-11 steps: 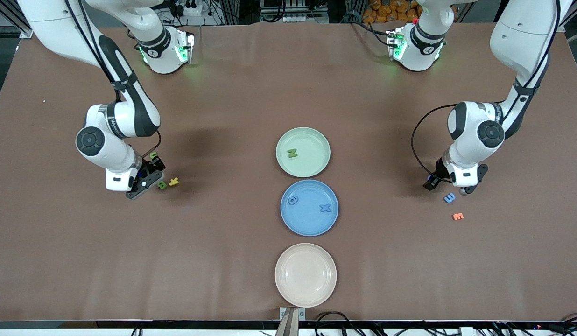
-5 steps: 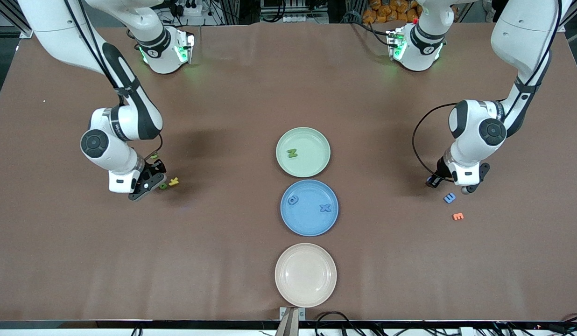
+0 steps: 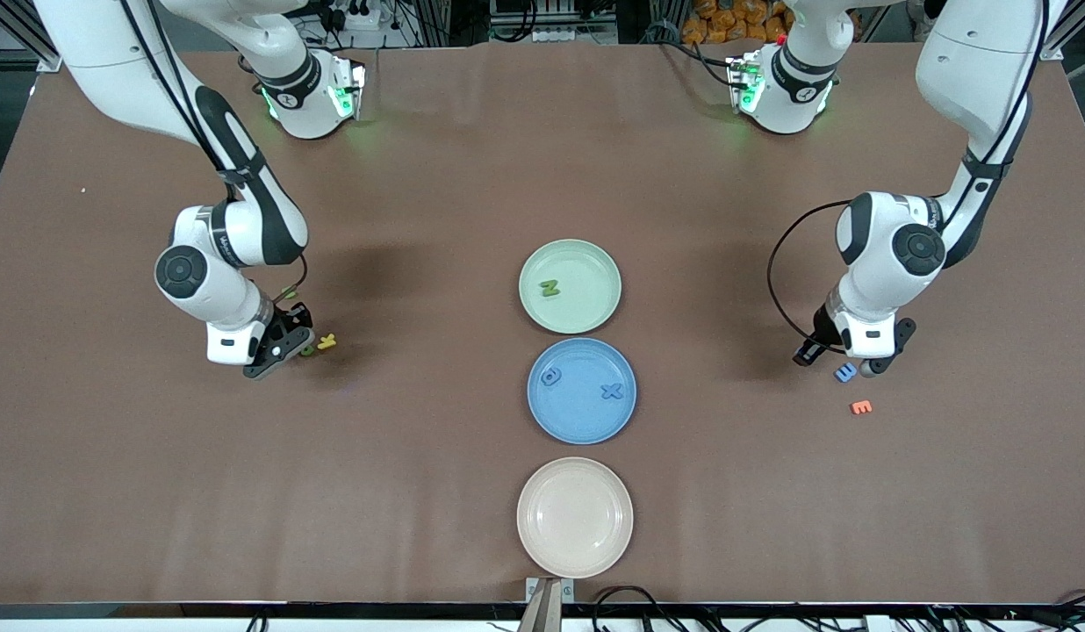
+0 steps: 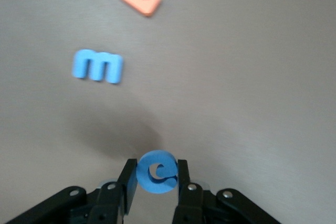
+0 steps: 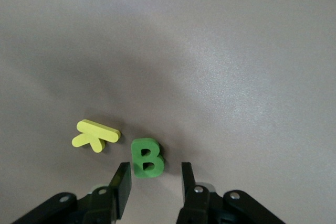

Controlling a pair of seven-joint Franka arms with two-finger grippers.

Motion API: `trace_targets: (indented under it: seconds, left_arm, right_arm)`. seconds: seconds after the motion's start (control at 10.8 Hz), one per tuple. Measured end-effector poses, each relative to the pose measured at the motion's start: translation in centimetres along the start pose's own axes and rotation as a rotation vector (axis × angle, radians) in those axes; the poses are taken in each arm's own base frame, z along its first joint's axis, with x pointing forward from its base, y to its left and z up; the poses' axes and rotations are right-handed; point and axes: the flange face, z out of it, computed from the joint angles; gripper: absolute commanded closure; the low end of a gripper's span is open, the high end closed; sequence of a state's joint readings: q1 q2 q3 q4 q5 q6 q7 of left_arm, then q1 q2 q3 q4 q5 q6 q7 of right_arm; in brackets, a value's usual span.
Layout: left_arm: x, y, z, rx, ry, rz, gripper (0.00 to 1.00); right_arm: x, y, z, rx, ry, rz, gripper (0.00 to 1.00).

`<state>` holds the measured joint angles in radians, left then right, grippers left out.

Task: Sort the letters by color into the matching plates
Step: 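Grasp a blue letter with the left gripper while the right gripper lowers, then carry the blue letter to the blue plate while the right gripper grasps B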

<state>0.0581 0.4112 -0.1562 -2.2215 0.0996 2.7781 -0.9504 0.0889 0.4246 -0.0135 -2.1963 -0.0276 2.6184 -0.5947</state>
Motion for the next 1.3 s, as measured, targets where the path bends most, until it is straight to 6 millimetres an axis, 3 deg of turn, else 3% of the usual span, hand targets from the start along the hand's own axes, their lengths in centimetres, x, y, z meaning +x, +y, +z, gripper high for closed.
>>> trace_targets:
  seconds: [0.37,0.65,1.02,1.11,1.3]
  left_arm:
    - [-4.0,7.2,-2.2,-0.073,0.029,0.179,1.0]
    - [-7.6,11.9,-2.0,-0.104,0.023,0.301,1.0]
    - [-12.1,18.2,-3.5,-0.183,0.026,0.258,1.0]
    - [-13.6,19.6,-3.7,-0.199,0.02,0.241,1.0]
    - [-15.9,21.9,-4.1,-0.229,0.011,0.213,1.0]
  right_arm:
    - [0.0,-0.2,0.4,-0.005,-0.008,-0.017,0.53]
    - [0.1,-0.4,0.6,-0.005,-0.009,-0.021,0.52]
    - [0.1,-0.4,0.8,-0.003,-0.011,-0.023,0.53]
    - [0.1,-0.4,0.9,-0.005,-0.007,-0.023,0.54]
    - [0.2,-0.5,1.2,-0.006,-0.005,-0.025,0.72]
